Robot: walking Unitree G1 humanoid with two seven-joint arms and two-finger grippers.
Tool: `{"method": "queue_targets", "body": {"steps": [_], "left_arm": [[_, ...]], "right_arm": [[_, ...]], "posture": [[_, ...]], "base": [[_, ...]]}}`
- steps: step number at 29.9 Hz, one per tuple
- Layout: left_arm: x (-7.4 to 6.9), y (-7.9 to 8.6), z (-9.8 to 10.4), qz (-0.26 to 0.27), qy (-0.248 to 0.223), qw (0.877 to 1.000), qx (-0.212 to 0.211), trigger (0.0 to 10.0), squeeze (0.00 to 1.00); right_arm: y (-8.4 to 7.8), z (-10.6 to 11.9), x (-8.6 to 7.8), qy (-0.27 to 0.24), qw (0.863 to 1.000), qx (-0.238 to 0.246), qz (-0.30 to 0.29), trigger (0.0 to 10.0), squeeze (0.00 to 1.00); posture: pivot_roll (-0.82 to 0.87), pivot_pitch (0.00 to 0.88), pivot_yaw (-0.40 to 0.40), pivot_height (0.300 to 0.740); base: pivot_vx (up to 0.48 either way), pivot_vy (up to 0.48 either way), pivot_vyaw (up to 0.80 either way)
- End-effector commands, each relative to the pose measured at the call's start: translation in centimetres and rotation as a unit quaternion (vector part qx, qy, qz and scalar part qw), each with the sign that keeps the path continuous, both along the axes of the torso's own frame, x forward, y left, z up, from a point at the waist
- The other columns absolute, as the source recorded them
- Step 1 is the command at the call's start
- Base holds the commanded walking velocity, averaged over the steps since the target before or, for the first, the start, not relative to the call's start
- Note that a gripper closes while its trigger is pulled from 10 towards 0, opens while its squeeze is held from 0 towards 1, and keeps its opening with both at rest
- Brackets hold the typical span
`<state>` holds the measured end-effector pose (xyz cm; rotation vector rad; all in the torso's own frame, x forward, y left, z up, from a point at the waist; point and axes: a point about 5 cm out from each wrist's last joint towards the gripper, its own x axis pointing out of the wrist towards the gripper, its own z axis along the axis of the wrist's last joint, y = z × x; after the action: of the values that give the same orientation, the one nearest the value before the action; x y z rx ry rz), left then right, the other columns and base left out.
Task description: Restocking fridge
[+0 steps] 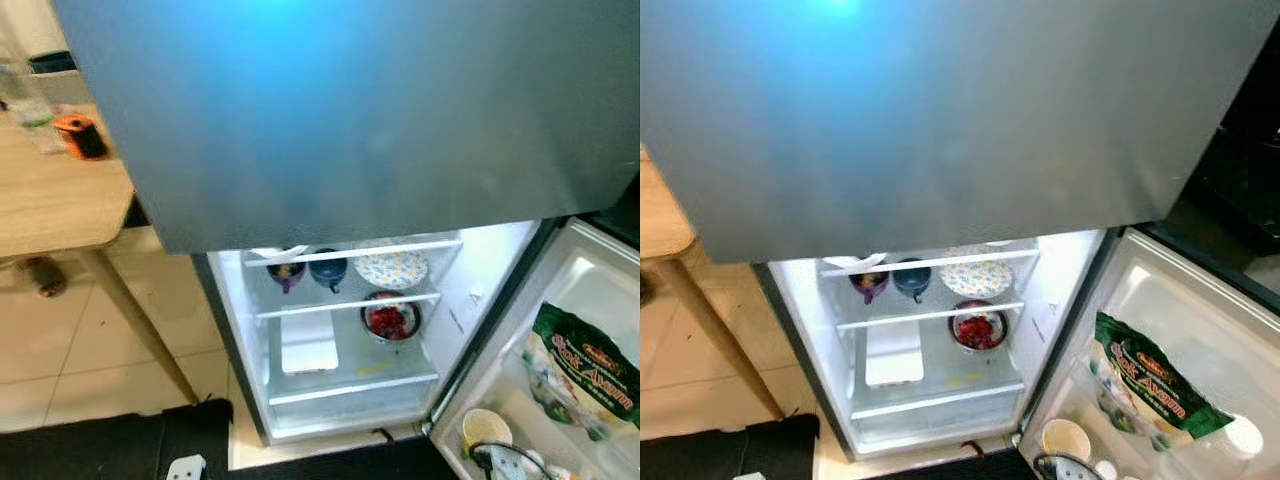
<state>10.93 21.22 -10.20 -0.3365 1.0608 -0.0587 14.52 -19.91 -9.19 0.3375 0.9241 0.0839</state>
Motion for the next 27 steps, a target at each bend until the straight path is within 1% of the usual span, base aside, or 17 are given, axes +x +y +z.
{"method": "queue_targets", "body": {"steps": [1,9,17,27], "left_arm": [[-1.31,-0.17,-0.42,-0.007,0.027,1.0,0.0,10.0,0.0],[-1.56,-0.4,-0.53,-0.01,0.032,0.999,-0.003,10.0,0.0],[-1.47,-0.36,-0.5,-0.01,0.031,0.999,-0.002,10.0,0.0],[-1.6,-0.51,-0.56,-0.012,0.033,0.999,-0.005,10.0,0.0]], "right_arm": [[-0.01,-0.26,-0.64,0.012,1.0,0.0,-0.002,10.0,0.0],[-0.06,-0.35,-0.94,0.015,1.0,0.0,-0.001,10.0,0.0],[-0.02,-0.27,-0.68,0.013,1.0,0.002,-0.001,10.0,0.0],[0.05,-0.32,-0.81,0.014,1.0,0.004,-0.001,10.0,0.0]], "posture": [[-0.06,0.061,-0.014,0.74],[-0.07,0.063,-0.015,0.74],[-0.07,0.064,-0.016,0.74],[-0.07,0.067,-0.015,0.74]], "base": [[-0.285,0.0,0.0],[-0.288,0.0,0.0],[-0.289,0.0,0.0],[-0.288,0.0,0.0]]}}
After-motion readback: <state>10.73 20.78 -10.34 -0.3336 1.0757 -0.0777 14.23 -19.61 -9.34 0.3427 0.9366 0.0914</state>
